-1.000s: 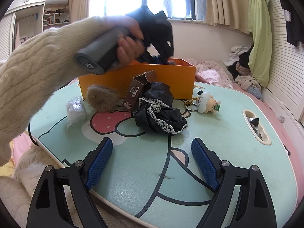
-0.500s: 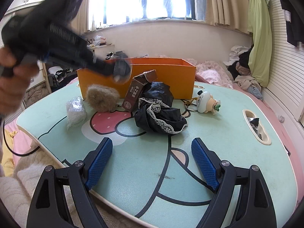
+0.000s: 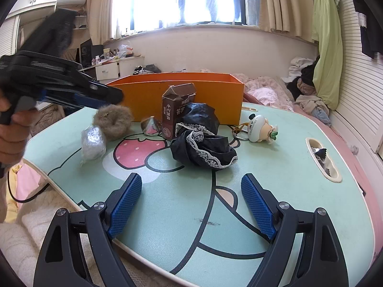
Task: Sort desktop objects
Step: 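Grasp the small metal cone in the box with the left gripper, place it by the carton, then grasp the dark red pouch in the box with the right gripper, set it beside the carton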
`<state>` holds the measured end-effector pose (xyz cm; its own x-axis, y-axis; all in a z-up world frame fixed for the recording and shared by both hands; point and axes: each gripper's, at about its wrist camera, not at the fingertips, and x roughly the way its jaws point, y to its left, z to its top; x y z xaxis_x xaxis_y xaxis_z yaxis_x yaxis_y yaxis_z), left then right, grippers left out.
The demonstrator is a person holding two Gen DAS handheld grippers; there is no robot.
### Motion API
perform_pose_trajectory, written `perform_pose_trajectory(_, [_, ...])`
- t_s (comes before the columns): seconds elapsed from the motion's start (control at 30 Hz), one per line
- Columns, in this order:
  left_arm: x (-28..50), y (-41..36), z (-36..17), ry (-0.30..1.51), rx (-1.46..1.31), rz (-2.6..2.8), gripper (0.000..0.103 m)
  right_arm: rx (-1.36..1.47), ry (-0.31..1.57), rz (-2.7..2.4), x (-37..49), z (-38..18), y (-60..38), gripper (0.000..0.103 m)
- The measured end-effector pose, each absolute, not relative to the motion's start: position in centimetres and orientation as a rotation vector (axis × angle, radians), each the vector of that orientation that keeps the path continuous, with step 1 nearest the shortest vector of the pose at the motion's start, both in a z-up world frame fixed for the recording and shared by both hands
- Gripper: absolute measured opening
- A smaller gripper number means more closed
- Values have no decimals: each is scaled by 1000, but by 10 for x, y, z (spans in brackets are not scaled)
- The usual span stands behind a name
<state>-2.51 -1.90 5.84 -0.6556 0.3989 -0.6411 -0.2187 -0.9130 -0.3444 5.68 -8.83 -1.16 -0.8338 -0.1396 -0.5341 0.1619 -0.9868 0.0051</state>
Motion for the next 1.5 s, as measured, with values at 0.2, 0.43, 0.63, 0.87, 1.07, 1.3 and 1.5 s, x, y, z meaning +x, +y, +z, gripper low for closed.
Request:
perform_pose_trajectory(0.2, [40,-10,50,-51,-939,2792,95,831,61,-2865,57,-12,-88,85])
perform_pose_trajectory(0.43, [36,-3,-3,44,-873,2937,101,830,63,-2866,57,-11,-88,85])
perform_pose_trajectory(0.63, [33,-5,-1,10,-856,2938,103,838,66,-2867,57,-11,-87,85])
perform_pose_trajectory(0.87, [32,-6,-1,8,-855,2937,103,848,38,-2807,57,3,-93,85])
perform_pose_trajectory(1.07, [32,-5,-2,10,-855,2941,103,687,-187,-2679,26,77,-103,72])
perform_pose_trajectory(1.3, [36,-4,-8,4,-846,2948,103,1093,-65,-2491,-105,103,-182,51])
perform_pose_trajectory(1.5, [37,-5,-7,0,-839,2947,103,1418,67,-2377,-163,55,-221,40])
